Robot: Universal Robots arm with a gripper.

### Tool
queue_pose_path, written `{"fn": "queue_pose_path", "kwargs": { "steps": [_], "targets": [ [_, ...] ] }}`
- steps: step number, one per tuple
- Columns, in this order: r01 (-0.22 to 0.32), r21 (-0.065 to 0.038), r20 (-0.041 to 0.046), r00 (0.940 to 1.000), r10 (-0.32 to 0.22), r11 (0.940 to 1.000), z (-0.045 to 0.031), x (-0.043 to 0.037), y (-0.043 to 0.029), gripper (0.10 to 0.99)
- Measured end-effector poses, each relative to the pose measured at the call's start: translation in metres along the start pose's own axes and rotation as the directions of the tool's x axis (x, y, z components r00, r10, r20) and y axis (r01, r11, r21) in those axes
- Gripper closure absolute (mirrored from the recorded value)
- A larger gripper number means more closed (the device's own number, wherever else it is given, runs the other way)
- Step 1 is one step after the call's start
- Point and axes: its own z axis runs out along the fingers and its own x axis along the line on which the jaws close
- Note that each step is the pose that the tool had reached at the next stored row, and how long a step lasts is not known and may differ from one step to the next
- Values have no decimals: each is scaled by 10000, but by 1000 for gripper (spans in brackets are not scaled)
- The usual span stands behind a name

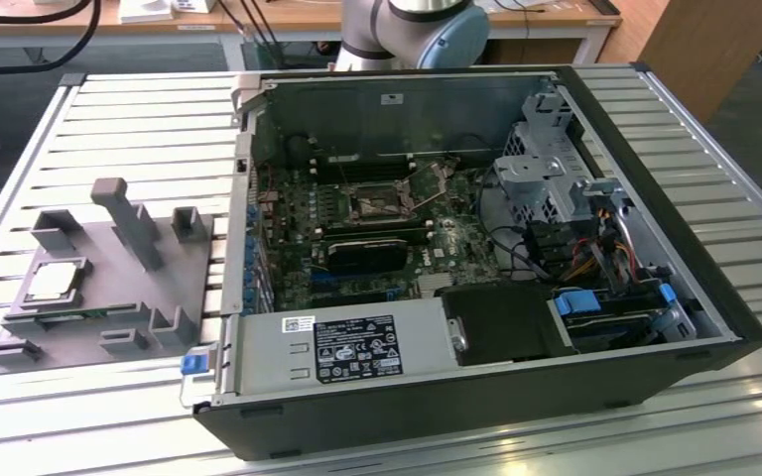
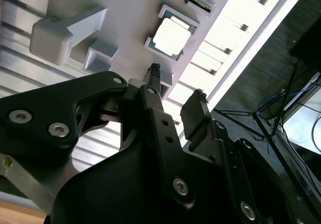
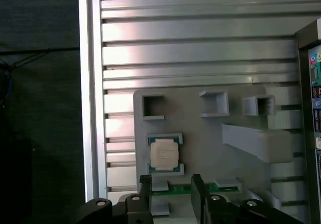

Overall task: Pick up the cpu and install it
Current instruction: 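Pick up the cpu and move it towards the insertion slot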

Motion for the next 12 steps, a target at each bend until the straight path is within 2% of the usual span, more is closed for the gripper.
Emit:
{"fn": "queue_pose_path", "kwargs": {
  "steps": [1, 8, 12],
  "targets": [
    [0, 0, -2, 10000, 0, 10000, 13, 0, -1, 616],
    [-3, 2, -46, 10000, 3, 10000, 88, 2, -5, 616],
    [-3, 3, -56, 10000, 3, 10000, 106, 2, -6, 616]
  ]
}}
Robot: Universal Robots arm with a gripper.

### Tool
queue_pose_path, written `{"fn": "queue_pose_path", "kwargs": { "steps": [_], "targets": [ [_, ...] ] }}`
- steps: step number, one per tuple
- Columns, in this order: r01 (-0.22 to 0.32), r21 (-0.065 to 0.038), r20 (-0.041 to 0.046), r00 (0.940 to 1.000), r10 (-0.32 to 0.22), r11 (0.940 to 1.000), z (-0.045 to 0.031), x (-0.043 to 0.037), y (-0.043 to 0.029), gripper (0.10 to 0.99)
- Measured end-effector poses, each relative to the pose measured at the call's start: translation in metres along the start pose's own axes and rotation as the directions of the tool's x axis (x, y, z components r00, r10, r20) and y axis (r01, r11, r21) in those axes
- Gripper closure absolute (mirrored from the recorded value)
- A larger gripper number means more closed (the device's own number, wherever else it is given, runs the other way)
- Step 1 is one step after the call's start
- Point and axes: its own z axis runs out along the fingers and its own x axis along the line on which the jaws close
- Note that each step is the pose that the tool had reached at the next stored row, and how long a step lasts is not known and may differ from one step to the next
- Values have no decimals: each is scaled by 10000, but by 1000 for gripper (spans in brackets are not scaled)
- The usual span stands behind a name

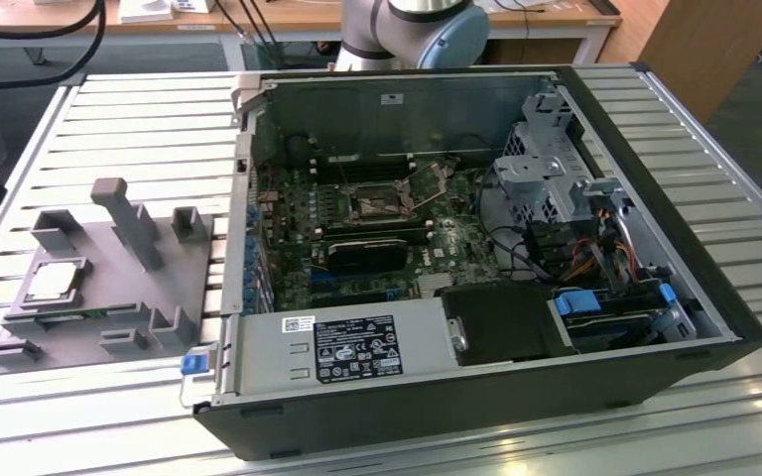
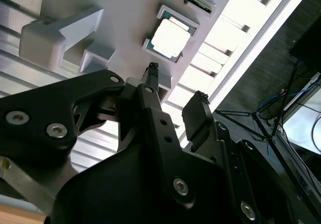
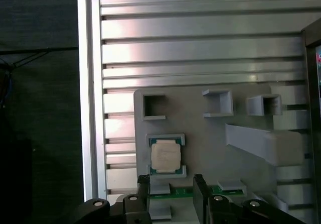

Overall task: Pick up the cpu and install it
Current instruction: 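Pick up the cpu and move it towards the insertion slot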

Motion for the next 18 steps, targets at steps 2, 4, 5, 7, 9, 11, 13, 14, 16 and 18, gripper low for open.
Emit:
{"fn": "queue_pose_path", "kwargs": {
  "steps": [2, 4, 5, 7, 9, 11, 13, 14, 16, 18],
  "targets": [
    [0, 0, 0, 10000, 0, 10000, 7, 0, 0, 616],
    [0, 0, 0, 10000, 0, 10000, 14, 0, -1, 616],
    [0, 0, 0, 10000, 0, 10000, 17, 0, -1, 616],
    [0, 0, 0, 10000, 0, 10000, 25, 0, -1, 616],
    [0, -1, 1, 10000, 0, 10000, 33, 0, -1, 616],
    [0, 0, 0, 10000, 0, 10000, 40, 0, -2, 616],
    [0, 0, 0, 10000, 0, 10000, 47, 1, -2, 616],
    [0, 0, 0, 10000, 0, 10000, 51, 1, -2, 616],
    [0, 0, 0, 10000, 0, 10000, 57, 1, -3, 616],
    [0, 0, 0, 10000, 0, 10000, 63, 1, -3, 616]
  ]
}}
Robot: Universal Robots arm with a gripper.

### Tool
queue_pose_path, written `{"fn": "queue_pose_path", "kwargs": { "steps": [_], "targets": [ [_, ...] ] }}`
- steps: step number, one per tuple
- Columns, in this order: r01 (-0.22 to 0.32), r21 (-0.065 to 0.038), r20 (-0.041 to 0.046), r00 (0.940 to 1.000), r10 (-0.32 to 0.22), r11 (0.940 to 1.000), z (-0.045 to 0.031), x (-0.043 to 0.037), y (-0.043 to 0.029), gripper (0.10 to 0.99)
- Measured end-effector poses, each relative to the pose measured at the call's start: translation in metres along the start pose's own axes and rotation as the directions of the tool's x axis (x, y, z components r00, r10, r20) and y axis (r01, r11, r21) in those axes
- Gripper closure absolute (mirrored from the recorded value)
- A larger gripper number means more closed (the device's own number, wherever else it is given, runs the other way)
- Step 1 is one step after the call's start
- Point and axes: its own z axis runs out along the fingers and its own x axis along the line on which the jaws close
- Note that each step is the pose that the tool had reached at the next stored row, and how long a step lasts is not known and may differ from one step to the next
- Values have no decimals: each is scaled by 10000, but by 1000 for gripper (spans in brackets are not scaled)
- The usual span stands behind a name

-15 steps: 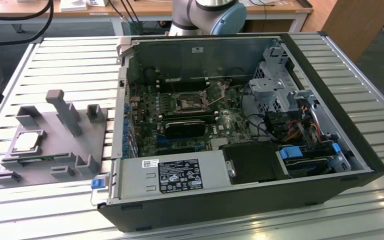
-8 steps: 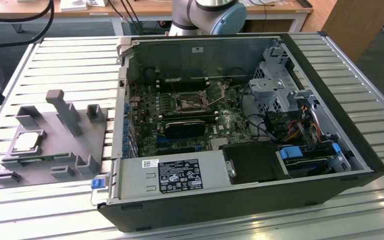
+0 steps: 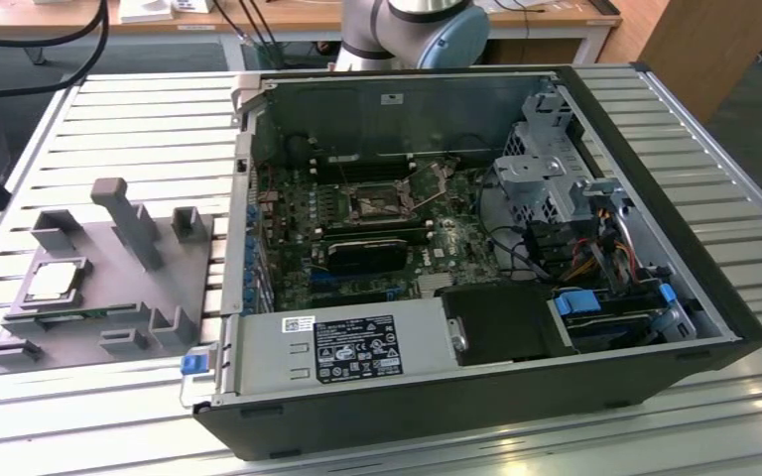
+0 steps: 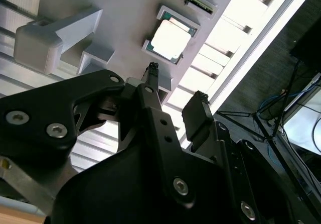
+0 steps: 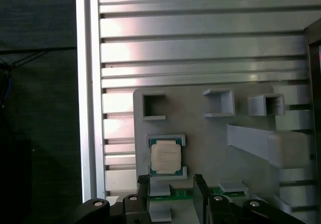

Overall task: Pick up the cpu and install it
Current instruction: 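Pick up the cpu and move it towards the insertion slot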

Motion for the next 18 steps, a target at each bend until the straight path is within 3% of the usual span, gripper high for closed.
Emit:
{"fn": "queue_pose_path", "kwargs": {
  "steps": [18],
  "targets": [
    [0, 0, 0, 10000, 0, 10000, 74, 1, -3, 616]
  ]
}}
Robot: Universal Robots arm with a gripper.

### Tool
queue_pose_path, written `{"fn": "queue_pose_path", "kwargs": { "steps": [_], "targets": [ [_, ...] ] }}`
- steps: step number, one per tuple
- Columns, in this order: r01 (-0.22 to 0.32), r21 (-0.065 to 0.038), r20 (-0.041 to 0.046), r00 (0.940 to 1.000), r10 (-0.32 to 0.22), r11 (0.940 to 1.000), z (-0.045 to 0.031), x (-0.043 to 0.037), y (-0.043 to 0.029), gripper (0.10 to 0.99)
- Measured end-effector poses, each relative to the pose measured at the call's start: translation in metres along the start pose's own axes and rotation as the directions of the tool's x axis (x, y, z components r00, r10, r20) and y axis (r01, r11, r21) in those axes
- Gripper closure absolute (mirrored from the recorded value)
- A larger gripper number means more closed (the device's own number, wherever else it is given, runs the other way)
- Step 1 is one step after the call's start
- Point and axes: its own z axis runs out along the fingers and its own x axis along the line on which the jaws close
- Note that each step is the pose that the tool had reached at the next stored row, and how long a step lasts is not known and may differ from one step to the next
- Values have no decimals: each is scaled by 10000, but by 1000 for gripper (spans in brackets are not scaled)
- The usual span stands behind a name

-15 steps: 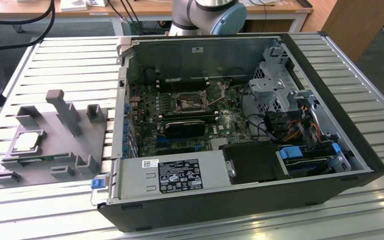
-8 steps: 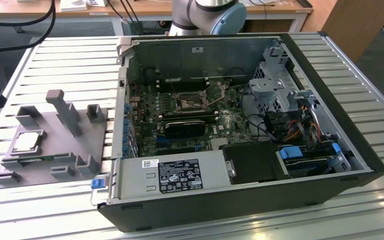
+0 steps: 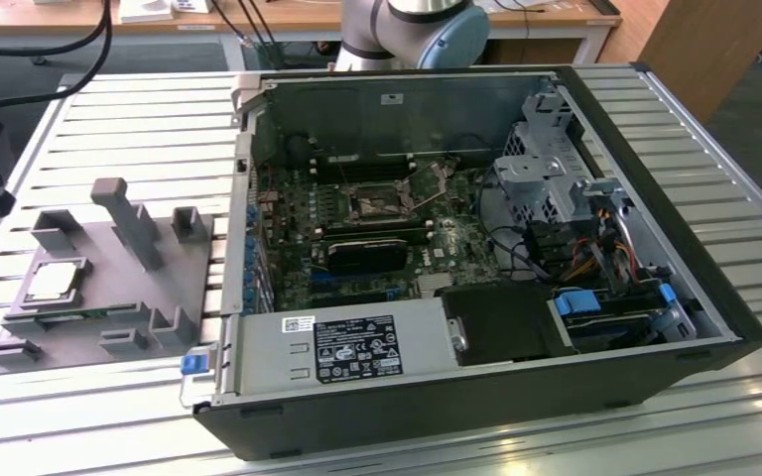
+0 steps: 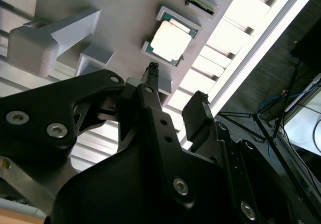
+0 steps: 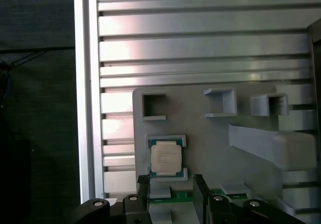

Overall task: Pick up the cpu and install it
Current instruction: 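Pick up the cpu and move it towards the insertion slot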

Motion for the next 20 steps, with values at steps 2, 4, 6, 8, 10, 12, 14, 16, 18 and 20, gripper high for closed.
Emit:
{"fn": "queue_pose_path", "kwargs": {
  "steps": [2, 4, 6, 8, 10, 12, 14, 16, 18, 20],
  "targets": [
    [0, 0, 1, 10000, 0, 10000, 8, 0, 0, 616],
    [0, -1, 1, 10000, 0, 10000, 15, 0, -1, 616],
    [0, 0, 0, 10000, 0, 10000, 23, 0, -1, 616],
    [0, 0, 0, 10000, 0, 10000, 30, 0, -1, 616],
    [0, 0, 0, 10000, 0, 10000, 36, 0, -2, 616],
    [0, 0, 0, 10000, 0, 10000, 42, 0, -2, 616],
    [0, 0, 0, 10000, 0, 10000, 48, 1, -2, 616],
    [0, 0, 1, 10000, 0, 10000, 55, 1, -3, 616],
    [0, 0, 0, 10000, 0, 10000, 61, 1, -3, 616],
    [0, 0, 0, 10000, 0, 10000, 67, 1, -3, 616]
  ]
}}
